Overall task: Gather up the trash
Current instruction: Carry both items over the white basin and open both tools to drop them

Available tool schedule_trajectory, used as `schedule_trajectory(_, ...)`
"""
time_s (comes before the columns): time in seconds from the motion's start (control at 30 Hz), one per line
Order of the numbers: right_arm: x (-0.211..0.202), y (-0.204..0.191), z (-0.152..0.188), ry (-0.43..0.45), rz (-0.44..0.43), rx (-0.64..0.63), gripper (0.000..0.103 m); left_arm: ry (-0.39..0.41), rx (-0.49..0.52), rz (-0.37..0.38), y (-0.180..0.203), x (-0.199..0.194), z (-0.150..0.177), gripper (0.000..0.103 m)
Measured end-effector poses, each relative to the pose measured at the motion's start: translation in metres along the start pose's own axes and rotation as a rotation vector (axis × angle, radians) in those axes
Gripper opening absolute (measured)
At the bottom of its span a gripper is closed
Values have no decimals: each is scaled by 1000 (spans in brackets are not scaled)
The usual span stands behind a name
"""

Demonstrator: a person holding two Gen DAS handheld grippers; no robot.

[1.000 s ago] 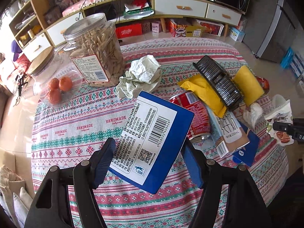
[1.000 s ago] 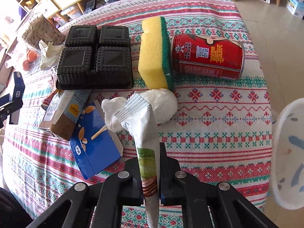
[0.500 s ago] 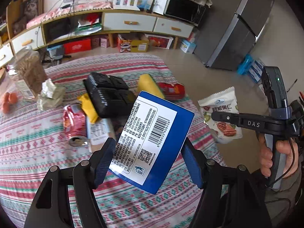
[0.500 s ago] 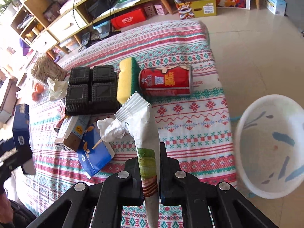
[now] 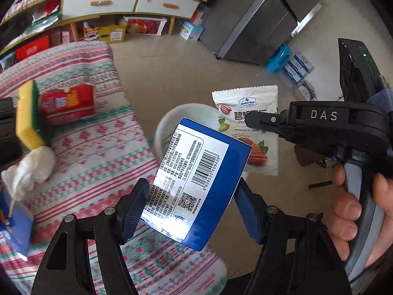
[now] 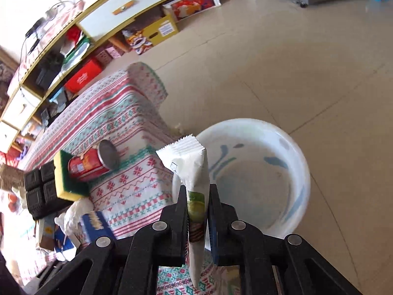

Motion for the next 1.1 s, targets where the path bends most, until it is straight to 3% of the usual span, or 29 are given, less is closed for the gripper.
schedule_trajectory(0.17,11,29,-6,-41,14,79,14,-63,-19,-1,23,55,-13,73)
schedule_trajectory(0.3,9,39,-7,-42,52,71,17,-57,-36,-1,30,74,-24,75)
schedule_trajectory(0.37,10,43,-9,-43,34,98,27,-70,-32,-9,30,84,-28,75)
schedule_trajectory(0.4,9,46,-10,-40,30,115,40,-78,-36,-23,28,88,-29,75)
schedule_trajectory(0.43,7,49,-11,-30,35,130,47,-83,-42,-39,26,92,-30,75)
schedule_trajectory(0.5,3,51,-15,-6,39,141,47,-76,-55,-48,21,94,-33,75)
schedule_trajectory(0.87,-6,49,-17,35,6,169,51,-41,-105,-48,-3,70,-37,80)
schedule_trajectory(0.97,-8,45,-18,42,3,153,52,-34,-107,-80,-16,49,-28,80)
schedule_trajectory(1.1,-3,34,-19,38,2,129,60,-12,-91,-142,-46,10,-12,80)
Point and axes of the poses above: each gripper's, at about its wrist camera, not at the fingertips, and x roughly the way its jaws point, y to its right, z to its underside, the point moved 8 cm from there along x, roughly the way its jaws point, and after that the axes turned 8 degrees about -z, right-handed, at the moved point
